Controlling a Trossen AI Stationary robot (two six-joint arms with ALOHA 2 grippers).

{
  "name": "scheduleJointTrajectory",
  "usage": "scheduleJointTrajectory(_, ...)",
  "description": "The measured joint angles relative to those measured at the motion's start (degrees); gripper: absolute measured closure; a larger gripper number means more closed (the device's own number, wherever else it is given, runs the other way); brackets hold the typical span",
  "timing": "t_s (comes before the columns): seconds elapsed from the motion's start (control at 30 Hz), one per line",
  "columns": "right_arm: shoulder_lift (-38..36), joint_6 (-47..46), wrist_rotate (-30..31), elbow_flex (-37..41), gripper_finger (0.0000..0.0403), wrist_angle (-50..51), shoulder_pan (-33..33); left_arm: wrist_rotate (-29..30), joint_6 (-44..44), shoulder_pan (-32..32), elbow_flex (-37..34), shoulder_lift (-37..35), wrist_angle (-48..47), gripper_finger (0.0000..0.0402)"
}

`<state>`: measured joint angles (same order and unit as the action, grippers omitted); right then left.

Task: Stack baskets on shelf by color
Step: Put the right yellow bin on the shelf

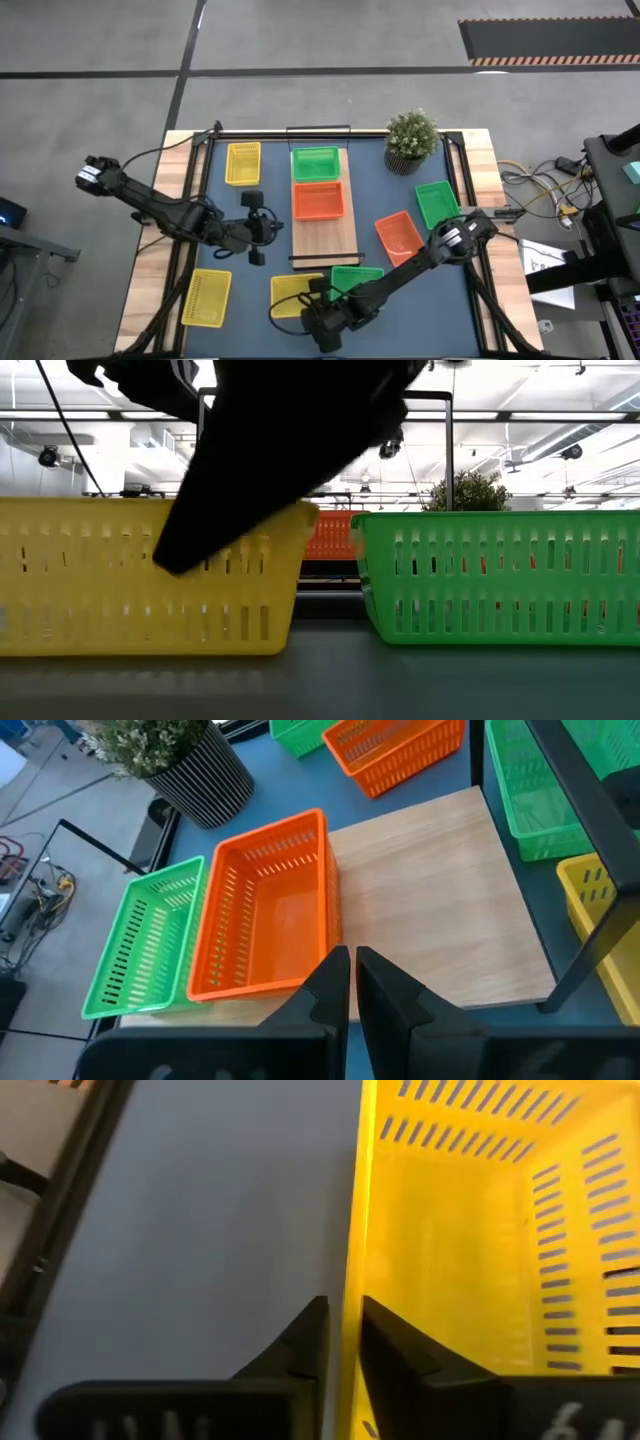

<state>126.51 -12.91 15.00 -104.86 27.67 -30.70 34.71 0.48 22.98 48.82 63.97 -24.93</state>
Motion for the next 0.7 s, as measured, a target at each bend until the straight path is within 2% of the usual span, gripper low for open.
scheduleJointTrajectory(0.1,-0.6,0.3,0.0,-0.2,0.0388,0.0,0.0,0.3,0.6,0.0,0.0,-0.1,0.1,0.0395)
scheduleJointTrajectory(0.33,-0.7,2.8,0.0,-5.0,0.0393,2.2,-1.2,0.6,1.8,0.0,0.0,-0.1,0.5,0.0395)
scheduleJointTrajectory(0.5,-0.9,5.5,0.0,-12.3,0.0394,11.3,-2.1,1.5,1.8,0.0,0.0,-0.1,0.5,0.0395)
scheduleJointTrajectory(0.7,-2.9,7.6,0.0,-22.3,0.0394,24.8,-3.5,6.9,1.5,0.0,0.0,-0.8,0.4,0.0395)
